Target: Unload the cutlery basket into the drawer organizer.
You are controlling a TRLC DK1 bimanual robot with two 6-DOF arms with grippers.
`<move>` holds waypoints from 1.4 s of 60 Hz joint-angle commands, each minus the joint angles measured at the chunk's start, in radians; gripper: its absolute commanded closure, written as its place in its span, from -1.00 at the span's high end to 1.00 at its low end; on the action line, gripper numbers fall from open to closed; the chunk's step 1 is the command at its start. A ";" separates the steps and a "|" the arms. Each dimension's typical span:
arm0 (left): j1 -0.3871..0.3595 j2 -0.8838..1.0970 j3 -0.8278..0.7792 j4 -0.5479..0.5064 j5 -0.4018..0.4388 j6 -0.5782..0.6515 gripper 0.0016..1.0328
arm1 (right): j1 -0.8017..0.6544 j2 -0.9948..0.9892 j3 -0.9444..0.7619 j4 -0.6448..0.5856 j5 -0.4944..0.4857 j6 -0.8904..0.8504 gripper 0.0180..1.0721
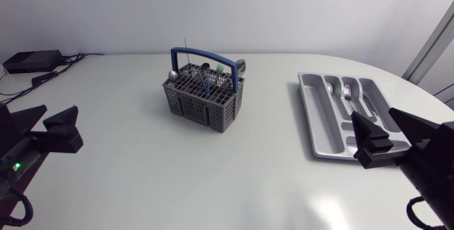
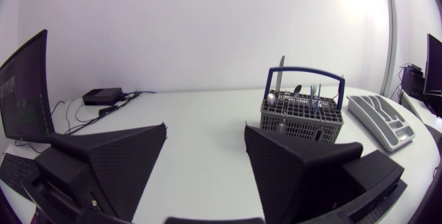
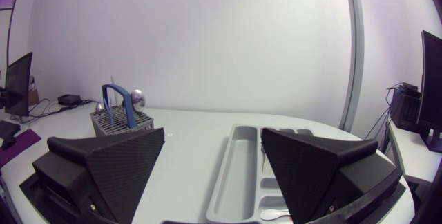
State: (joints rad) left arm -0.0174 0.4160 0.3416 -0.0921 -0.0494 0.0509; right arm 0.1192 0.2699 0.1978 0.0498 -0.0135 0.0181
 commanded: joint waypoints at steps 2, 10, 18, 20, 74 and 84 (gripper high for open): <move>-0.016 0.127 0.100 -0.046 0.006 -0.029 0.86 | 0.030 0.132 0.075 0.019 0.004 -0.006 0.92; -0.042 0.265 0.201 -0.130 0.006 -0.025 0.84 | 0.053 0.288 0.155 0.012 0.004 0.005 0.92; -0.069 0.403 0.300 -0.204 0.010 0.006 0.80 | 0.092 0.430 0.215 -0.010 0.004 0.022 0.92; -0.073 0.426 0.321 -0.218 0.014 0.012 0.80 | 0.105 0.457 0.232 -0.021 0.003 0.023 0.92; 0.140 0.989 0.626 -0.284 0.611 0.483 0.80 | 0.306 1.206 0.778 -0.142 -0.240 -0.216 0.83; 0.123 1.012 0.642 -0.255 0.632 0.492 0.80 | 0.310 1.321 0.841 -0.076 -0.241 -0.233 0.78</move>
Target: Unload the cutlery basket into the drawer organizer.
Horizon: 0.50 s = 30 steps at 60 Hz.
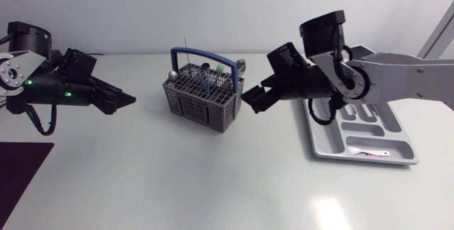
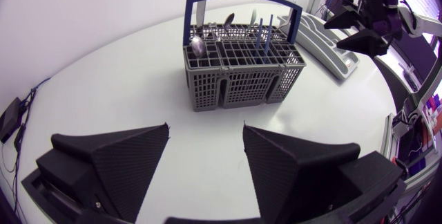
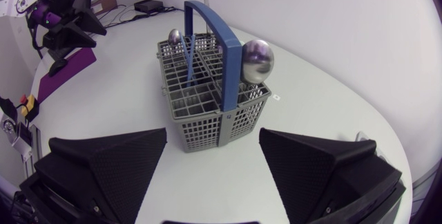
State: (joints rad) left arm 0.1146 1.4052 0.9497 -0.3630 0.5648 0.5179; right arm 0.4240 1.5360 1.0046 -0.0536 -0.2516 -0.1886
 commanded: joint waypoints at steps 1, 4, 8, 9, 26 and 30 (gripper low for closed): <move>-0.012 0.025 0.035 0.019 0.018 0.025 0.80 | 0.007 0.062 0.038 0.035 -0.003 -0.026 0.77; -0.023 0.031 0.040 0.027 0.018 0.024 0.80 | 0.012 0.090 0.054 0.054 -0.003 -0.031 0.69; -0.030 0.044 0.054 0.029 0.018 0.019 0.80 | 0.013 0.127 0.085 0.064 -0.002 -0.032 0.60; -0.032 0.048 0.055 0.029 0.018 0.019 0.80 | 0.013 0.136 0.094 0.064 -0.002 -0.032 0.56; -0.041 0.066 0.069 0.049 0.018 0.018 0.77 | 0.027 0.291 0.246 0.069 0.034 -0.041 -0.07; -0.041 0.072 0.073 0.049 0.018 0.016 0.77 | 0.033 0.325 0.272 0.064 0.037 -0.040 -0.16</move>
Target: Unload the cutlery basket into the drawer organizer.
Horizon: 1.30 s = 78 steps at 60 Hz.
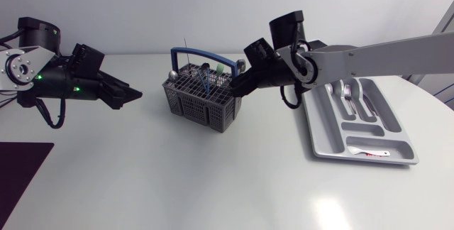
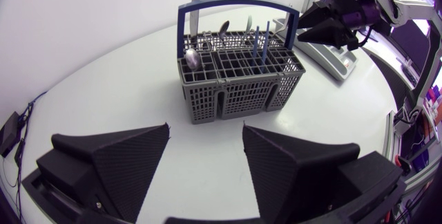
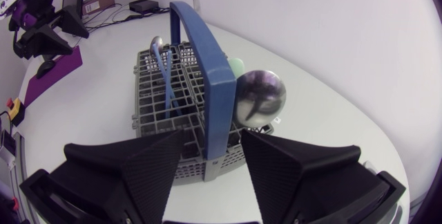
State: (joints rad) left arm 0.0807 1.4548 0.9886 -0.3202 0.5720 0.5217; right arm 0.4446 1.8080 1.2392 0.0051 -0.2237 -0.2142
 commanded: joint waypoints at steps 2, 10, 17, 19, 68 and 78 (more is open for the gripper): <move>-0.007 0.024 0.036 0.006 0.011 0.012 0.77 | 0.014 0.065 0.046 0.004 0.015 -0.014 -0.17; -0.004 0.029 0.038 0.007 0.011 0.014 0.77 | 0.029 0.099 0.068 0.004 0.024 -0.021 -0.42; -0.001 0.035 0.038 0.009 0.011 0.014 0.77 | 0.036 0.105 0.071 -0.008 0.018 -0.030 -0.63; 0.001 0.035 0.036 0.010 0.011 0.014 0.77 | 0.037 0.105 0.066 -0.010 0.015 -0.034 -0.64; -0.033 0.124 0.041 0.087 0.009 0.001 0.77 | -0.066 -0.345 -0.389 -0.079 -0.120 -0.185 0.83; -0.084 0.219 0.101 0.173 -0.031 -0.063 0.76 | -0.053 -0.565 -0.478 -0.123 -0.120 -0.145 0.83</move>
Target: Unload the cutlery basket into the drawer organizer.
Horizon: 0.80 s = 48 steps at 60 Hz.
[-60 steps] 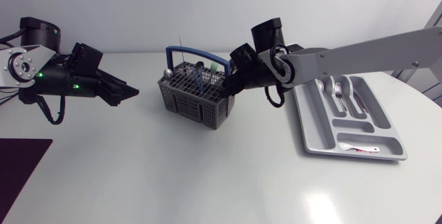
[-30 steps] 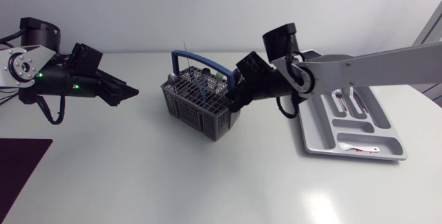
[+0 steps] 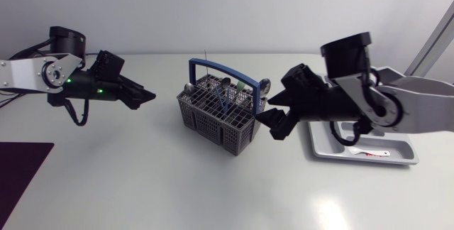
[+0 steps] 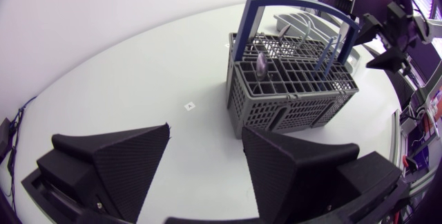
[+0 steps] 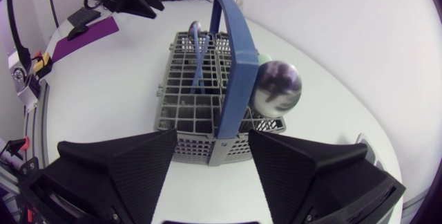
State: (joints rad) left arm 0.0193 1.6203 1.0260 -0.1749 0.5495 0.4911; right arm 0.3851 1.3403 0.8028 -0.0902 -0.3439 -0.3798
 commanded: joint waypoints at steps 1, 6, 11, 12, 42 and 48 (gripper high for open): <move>-0.025 0.066 0.072 0.031 -0.013 -0.040 0.76 | 0.006 -0.116 -0.048 -0.039 0.000 0.025 0.83; -0.044 0.124 0.109 0.063 -0.029 -0.066 0.67 | 0.006 -0.190 -0.067 -0.089 0.003 0.045 0.70; -0.058 0.199 0.158 0.091 -0.034 -0.086 0.48 | 0.005 -0.230 -0.085 -0.121 0.008 0.062 0.36; -0.062 0.217 0.169 0.094 -0.036 -0.091 0.44 | 0.001 -0.234 -0.088 -0.123 0.009 0.065 0.28; -0.117 0.440 0.361 0.104 -0.036 -0.118 -0.09 | 0.023 0.057 -0.059 -0.013 0.065 0.182 -0.84; -0.134 0.437 0.353 0.100 -0.013 -0.112 -0.08 | 0.035 0.169 0.016 -0.013 0.066 0.203 -0.84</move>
State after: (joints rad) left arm -0.0982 2.0346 1.3586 -0.0620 0.5186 0.3916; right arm 0.4061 1.4284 0.7525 -0.1230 -0.2840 -0.2146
